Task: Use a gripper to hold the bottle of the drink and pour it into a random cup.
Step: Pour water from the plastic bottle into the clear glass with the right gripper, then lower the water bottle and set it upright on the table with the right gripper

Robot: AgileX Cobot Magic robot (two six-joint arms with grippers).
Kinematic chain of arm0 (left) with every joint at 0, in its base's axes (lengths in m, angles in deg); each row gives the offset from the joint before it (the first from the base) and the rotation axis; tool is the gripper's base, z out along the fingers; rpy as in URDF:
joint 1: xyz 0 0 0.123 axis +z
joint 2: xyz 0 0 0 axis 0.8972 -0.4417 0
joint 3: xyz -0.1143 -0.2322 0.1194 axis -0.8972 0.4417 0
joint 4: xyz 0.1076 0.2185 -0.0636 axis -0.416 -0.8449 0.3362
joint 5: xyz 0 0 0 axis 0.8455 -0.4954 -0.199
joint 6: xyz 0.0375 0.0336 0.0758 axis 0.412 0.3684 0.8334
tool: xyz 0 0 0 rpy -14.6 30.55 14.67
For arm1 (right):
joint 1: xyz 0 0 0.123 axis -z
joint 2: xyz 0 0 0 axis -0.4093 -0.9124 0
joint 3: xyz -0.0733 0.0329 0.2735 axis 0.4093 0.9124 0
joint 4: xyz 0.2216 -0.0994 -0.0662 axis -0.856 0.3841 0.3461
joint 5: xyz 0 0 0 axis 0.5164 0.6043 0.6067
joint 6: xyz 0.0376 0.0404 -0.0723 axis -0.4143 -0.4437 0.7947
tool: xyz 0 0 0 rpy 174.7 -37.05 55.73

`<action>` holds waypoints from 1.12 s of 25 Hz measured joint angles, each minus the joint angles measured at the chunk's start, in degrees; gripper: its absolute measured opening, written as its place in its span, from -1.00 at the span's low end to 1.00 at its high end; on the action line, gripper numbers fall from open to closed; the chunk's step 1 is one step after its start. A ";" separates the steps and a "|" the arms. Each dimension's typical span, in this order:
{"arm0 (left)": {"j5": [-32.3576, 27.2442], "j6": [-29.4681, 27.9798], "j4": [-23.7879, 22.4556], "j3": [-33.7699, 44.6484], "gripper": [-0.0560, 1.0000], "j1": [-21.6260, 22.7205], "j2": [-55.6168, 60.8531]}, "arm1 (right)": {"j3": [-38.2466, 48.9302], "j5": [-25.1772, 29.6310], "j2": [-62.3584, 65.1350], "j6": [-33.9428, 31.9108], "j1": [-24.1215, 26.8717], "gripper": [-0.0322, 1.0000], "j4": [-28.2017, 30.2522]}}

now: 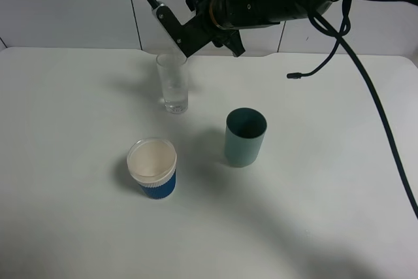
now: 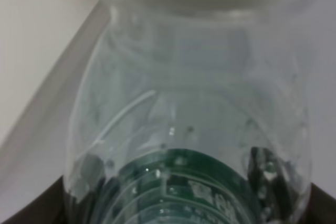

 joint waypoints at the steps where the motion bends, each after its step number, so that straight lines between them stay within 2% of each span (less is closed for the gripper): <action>1: 0.00 0.00 0.00 0.00 0.99 0.00 0.00 | 0.00 -0.11 0.00 -2.62 0.00 0.15 -0.25; 18: 0.00 0.00 0.00 0.00 0.99 0.00 0.00 | 0.00 -0.06 0.42 -59.74 0.99 0.15 -2.11; 22: 0.00 0.00 0.00 0.00 0.99 0.00 0.00 | 0.00 0.07 1.26 -67.12 1.62 0.15 -3.97; 28: 0.00 0.00 0.00 0.00 0.99 0.00 0.00 | 0.00 -0.18 1.31 -70.47 1.87 0.15 -8.50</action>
